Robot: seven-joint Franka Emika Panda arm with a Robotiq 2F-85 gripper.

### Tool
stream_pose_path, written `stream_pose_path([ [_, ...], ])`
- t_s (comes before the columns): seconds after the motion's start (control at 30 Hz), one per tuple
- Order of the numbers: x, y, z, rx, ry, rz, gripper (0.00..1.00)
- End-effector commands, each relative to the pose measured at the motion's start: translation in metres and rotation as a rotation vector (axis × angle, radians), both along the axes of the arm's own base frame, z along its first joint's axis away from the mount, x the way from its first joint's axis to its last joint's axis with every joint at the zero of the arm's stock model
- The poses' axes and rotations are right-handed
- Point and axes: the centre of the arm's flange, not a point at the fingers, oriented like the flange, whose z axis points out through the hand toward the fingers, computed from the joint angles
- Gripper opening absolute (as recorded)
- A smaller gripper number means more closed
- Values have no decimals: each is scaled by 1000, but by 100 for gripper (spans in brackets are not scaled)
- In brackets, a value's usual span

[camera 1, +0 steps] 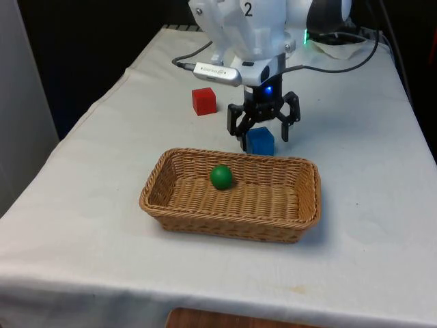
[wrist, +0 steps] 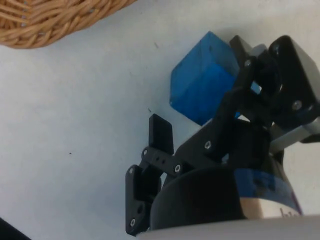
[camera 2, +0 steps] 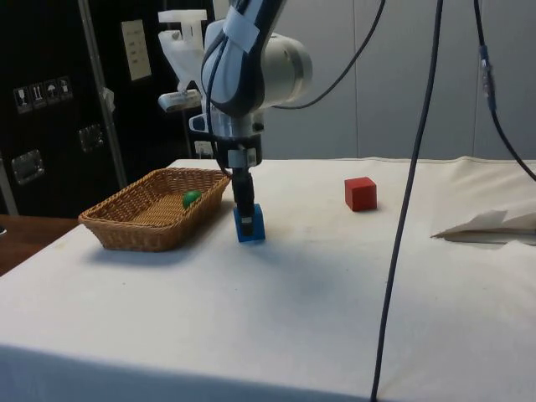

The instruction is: Place all non-red objects into the basket.

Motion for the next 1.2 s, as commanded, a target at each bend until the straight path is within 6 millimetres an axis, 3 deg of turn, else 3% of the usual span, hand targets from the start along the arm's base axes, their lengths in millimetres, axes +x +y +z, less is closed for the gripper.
stream_pose_path([
  [0.0,1,2,-1,9,-13,5,100],
  [0.17,-1,1,-3,6,-9,11,97],
  [0.23,-1,1,-4,6,-8,12,81],
  [0.33,-1,1,-5,-2,7,13,46],
  [0.37,-1,1,-5,5,-6,15,46],
  [0.4,-1,1,-5,5,-6,15,19],
  [0.47,-1,2,-5,5,-7,17,0],
  [0.73,-1,1,-5,4,-6,16,2],
  [0.97,-4,-1,17,9,-8,14,2],
  [1.0,-2,0,10,12,-8,13,2],
  [1.17,-7,-3,37,21,-16,13,2],
])
